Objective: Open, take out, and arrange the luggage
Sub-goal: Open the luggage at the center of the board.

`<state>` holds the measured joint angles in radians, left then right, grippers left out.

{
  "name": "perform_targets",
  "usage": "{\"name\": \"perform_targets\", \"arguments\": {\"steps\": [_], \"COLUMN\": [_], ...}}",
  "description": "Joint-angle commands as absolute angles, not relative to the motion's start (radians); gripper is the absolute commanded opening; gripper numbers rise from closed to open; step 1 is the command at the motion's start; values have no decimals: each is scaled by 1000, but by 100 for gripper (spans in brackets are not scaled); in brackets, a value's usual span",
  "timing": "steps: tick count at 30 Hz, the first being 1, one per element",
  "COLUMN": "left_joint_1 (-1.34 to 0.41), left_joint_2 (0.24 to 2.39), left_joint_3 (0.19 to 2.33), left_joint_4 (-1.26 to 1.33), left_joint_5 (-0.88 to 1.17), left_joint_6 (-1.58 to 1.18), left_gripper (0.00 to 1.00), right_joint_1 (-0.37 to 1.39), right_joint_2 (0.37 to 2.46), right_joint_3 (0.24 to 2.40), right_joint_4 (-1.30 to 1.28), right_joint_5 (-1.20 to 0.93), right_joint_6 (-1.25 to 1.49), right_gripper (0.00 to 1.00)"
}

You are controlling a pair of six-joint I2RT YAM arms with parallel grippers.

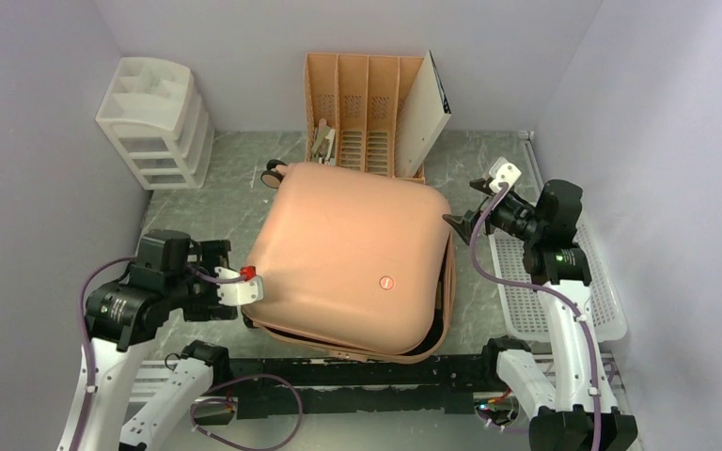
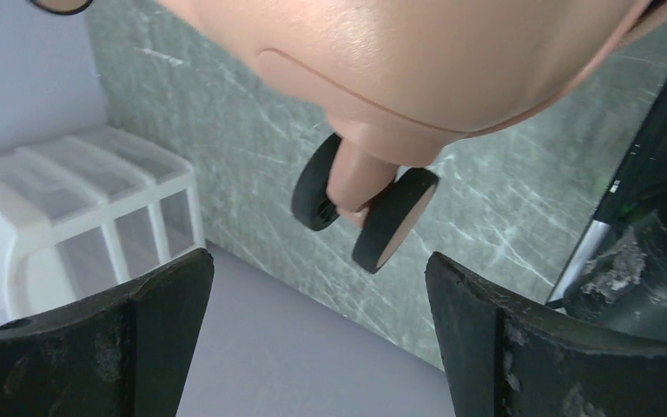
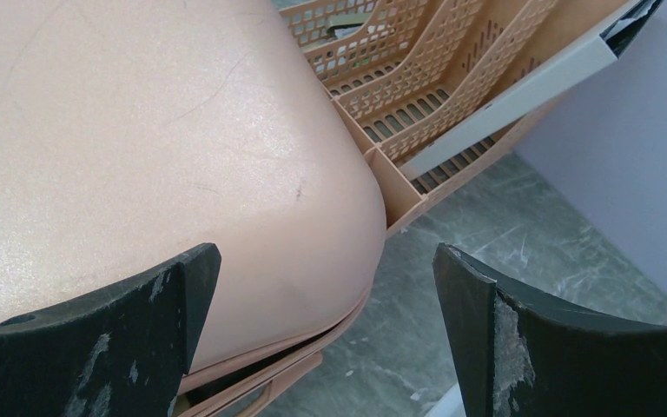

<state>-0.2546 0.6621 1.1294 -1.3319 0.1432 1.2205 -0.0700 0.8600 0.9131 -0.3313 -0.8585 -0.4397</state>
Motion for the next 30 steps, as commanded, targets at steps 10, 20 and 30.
{"name": "perform_targets", "arguments": {"steps": [10,20,30], "left_joint_1": [-254,-254,-254], "left_joint_2": [758,755,819], "left_joint_3": [1019,984,1292], "left_joint_4": [-1302,-1206,-961], "left_joint_5": [236,343,448], "left_joint_6": [1304,1299,1000], "left_gripper": [97,53,5], "right_joint_1": [-71,-71,-71], "right_joint_2": [838,830,871], "right_joint_3": [878,923,1298], "right_joint_4": [-271,-319,-755], "right_joint_5": [-842,-837,-871], "right_joint_6": [-441,-459,-710], "right_gripper": [100,100,100]}}
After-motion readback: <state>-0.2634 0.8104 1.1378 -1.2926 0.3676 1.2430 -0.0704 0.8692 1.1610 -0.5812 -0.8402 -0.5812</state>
